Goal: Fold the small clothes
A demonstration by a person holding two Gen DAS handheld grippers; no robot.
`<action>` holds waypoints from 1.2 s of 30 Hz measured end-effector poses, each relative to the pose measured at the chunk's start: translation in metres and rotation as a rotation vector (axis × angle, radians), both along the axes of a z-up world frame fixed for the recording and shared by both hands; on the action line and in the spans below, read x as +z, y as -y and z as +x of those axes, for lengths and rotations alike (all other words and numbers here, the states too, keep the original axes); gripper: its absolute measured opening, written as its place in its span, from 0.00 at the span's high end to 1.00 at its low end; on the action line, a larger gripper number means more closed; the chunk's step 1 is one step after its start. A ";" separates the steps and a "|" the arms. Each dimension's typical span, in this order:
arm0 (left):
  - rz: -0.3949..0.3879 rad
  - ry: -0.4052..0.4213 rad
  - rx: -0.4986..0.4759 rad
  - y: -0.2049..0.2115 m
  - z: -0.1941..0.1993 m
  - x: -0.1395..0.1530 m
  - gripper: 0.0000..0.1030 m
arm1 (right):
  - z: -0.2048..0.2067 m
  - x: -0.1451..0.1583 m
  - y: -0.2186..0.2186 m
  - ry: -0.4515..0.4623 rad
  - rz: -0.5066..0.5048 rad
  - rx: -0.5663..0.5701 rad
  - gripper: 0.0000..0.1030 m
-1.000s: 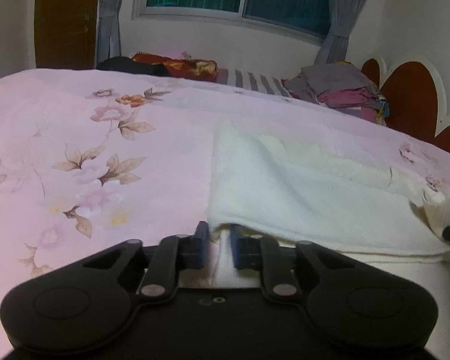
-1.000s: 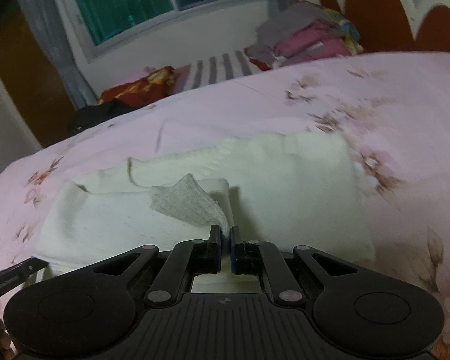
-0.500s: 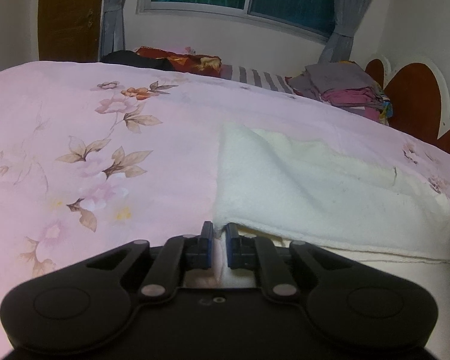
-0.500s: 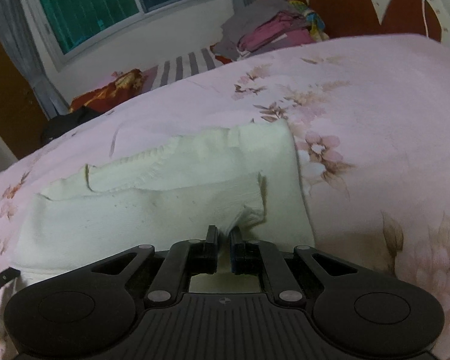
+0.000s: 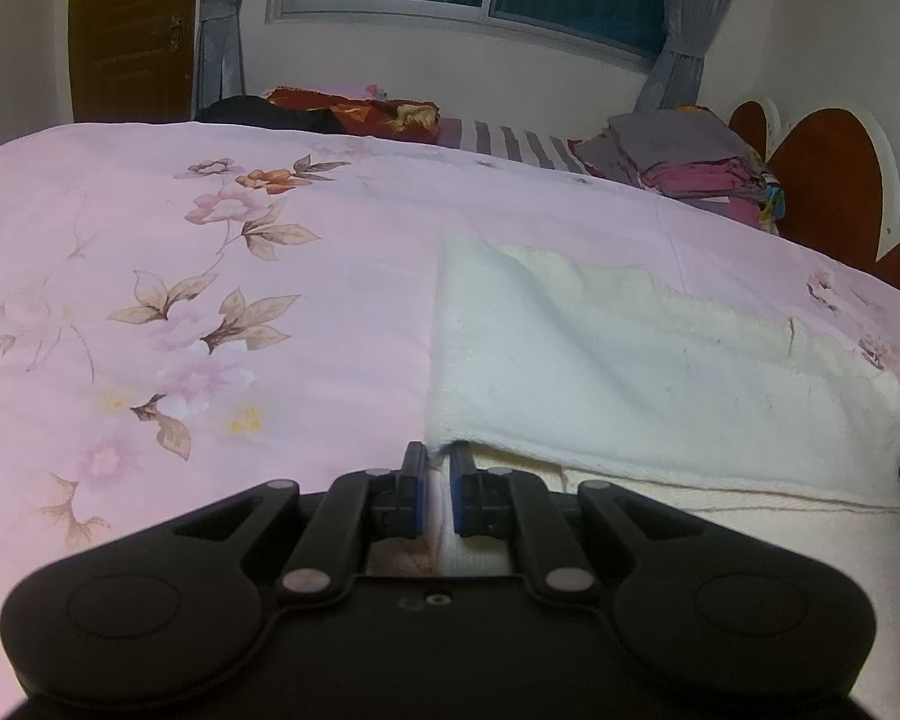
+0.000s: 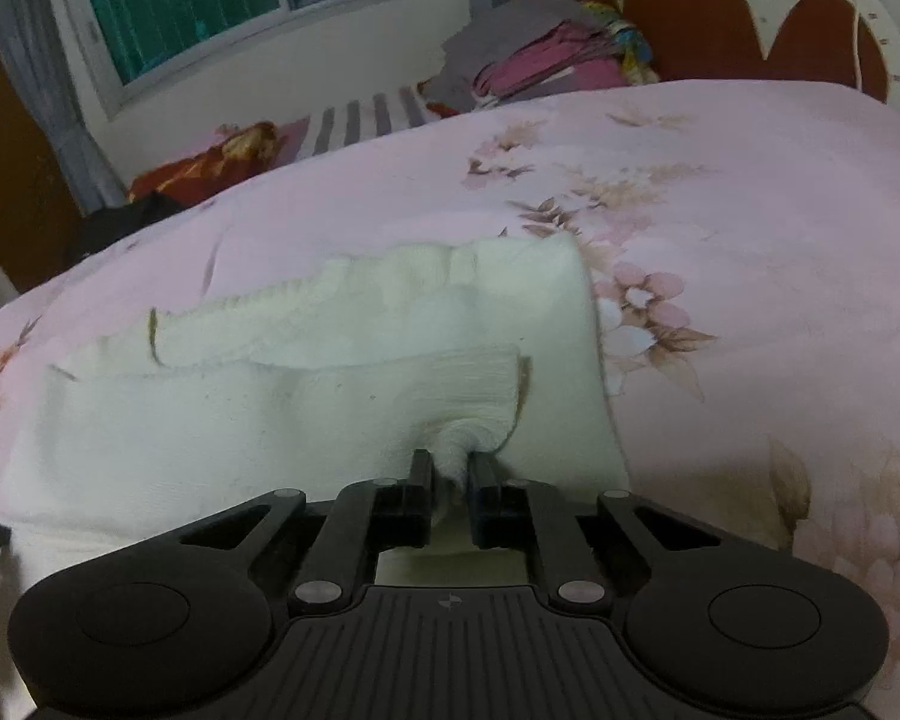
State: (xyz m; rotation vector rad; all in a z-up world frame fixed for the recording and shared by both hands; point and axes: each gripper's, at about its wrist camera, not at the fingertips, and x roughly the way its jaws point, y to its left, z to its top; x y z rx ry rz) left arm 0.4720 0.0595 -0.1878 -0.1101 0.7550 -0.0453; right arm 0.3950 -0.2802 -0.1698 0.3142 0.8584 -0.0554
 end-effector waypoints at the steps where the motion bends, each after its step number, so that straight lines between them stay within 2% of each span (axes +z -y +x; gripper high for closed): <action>1: 0.003 -0.002 0.001 0.000 0.000 0.000 0.91 | -0.001 0.001 -0.001 0.003 -0.012 0.008 0.90; 4: 0.000 -0.004 0.005 0.001 0.001 -0.001 0.91 | -0.009 0.007 0.002 0.025 -0.035 -0.014 0.91; 6: 0.005 -0.003 0.001 0.001 0.001 -0.001 0.91 | -0.012 0.005 0.006 0.006 -0.058 -0.028 0.91; 10: -0.009 -0.017 -0.003 -0.003 -0.001 0.003 0.88 | -0.013 0.004 0.002 -0.011 -0.097 0.016 0.90; 13: -0.023 -0.009 -0.011 -0.007 -0.009 0.013 0.87 | -0.018 0.017 0.005 0.045 -0.112 -0.010 0.67; 19: -0.043 0.056 -0.048 0.003 -0.019 0.040 0.80 | -0.011 0.039 0.011 0.113 -0.120 -0.018 0.67; 24: -0.067 0.032 -0.091 0.028 0.013 0.039 0.80 | 0.008 0.034 -0.005 0.097 -0.106 0.040 0.67; 30: -0.016 -0.008 -0.090 0.051 0.054 0.024 0.80 | 0.033 0.012 -0.032 0.045 -0.090 0.120 0.67; 36: 0.010 -0.040 -0.071 0.052 0.083 0.004 0.79 | 0.050 0.003 -0.048 0.046 -0.100 0.174 0.67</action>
